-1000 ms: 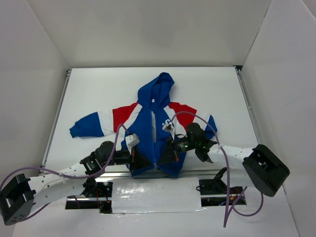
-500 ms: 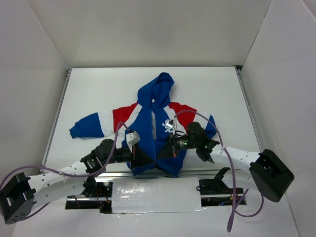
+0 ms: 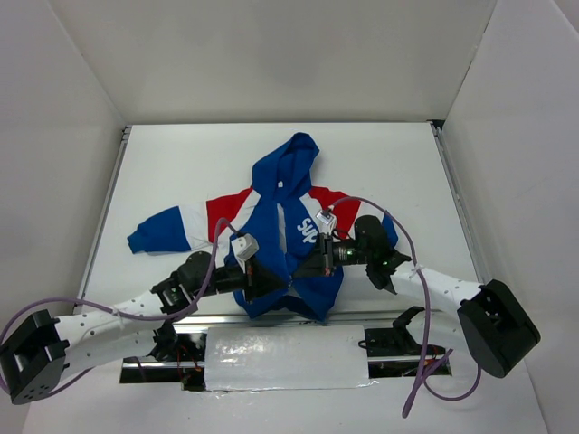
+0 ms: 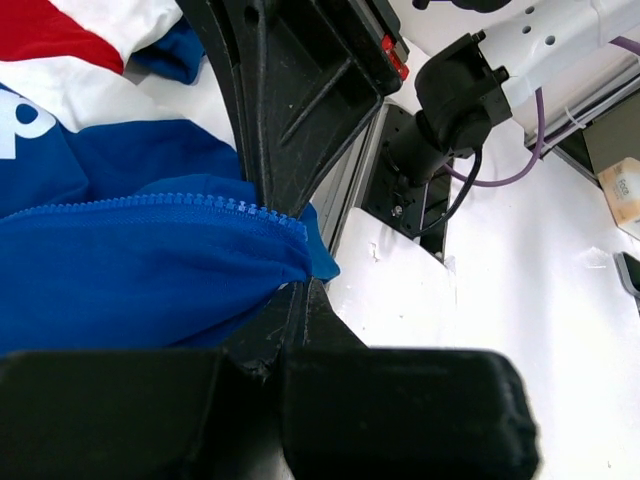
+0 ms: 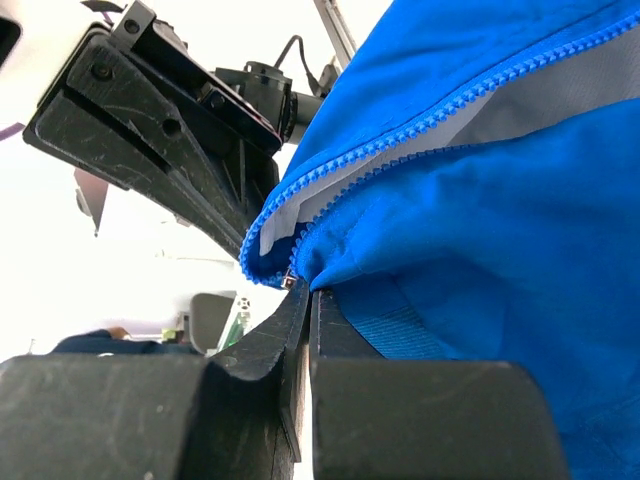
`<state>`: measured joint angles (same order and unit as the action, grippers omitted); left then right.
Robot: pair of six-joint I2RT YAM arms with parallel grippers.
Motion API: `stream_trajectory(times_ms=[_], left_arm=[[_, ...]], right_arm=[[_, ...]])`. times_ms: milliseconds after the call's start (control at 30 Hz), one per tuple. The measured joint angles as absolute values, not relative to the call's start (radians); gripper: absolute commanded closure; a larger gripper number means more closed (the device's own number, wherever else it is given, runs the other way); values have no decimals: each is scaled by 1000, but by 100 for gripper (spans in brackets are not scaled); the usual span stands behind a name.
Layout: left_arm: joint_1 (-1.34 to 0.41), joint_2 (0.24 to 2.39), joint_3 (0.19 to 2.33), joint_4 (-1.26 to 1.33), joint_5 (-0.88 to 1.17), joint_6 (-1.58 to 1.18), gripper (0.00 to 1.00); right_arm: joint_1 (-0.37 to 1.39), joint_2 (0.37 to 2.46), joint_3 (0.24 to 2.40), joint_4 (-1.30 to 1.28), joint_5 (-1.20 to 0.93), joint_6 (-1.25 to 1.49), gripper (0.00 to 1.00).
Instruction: Zip up the jacket
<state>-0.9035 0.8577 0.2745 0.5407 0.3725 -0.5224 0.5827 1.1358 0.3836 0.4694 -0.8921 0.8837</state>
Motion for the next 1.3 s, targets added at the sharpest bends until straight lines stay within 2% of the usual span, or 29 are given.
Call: stream_trajectory(times_ms=[633, 700, 733, 767, 867, 967, 1167, 1300], left_arm=[[-918, 924, 289, 609, 337, -522, 100], [-919, 926, 289, 613, 336, -525, 100], [-921, 923, 288, 613, 332, -527, 100], [-923, 917, 287, 611, 326, -529, 100], [-935, 891, 274, 596, 300, -553, 100], [-944, 909, 270, 580, 246, -589, 100], [-931, 1062, 268, 561, 123, -710, 100], [-925, 1086, 251, 528, 73, -779, 100]], right_arm=[[517, 1111, 384, 465, -941, 923, 100], [516, 1121, 384, 480, -951, 921, 97], [517, 1131, 384, 489, -957, 918, 91], [521, 1139, 384, 495, -961, 915, 90], [551, 1158, 389, 500, -955, 872, 93], [581, 1192, 403, 477, -891, 829, 98], [594, 1353, 395, 449, -729, 861, 97], [648, 1380, 372, 443, -614, 905, 95]])
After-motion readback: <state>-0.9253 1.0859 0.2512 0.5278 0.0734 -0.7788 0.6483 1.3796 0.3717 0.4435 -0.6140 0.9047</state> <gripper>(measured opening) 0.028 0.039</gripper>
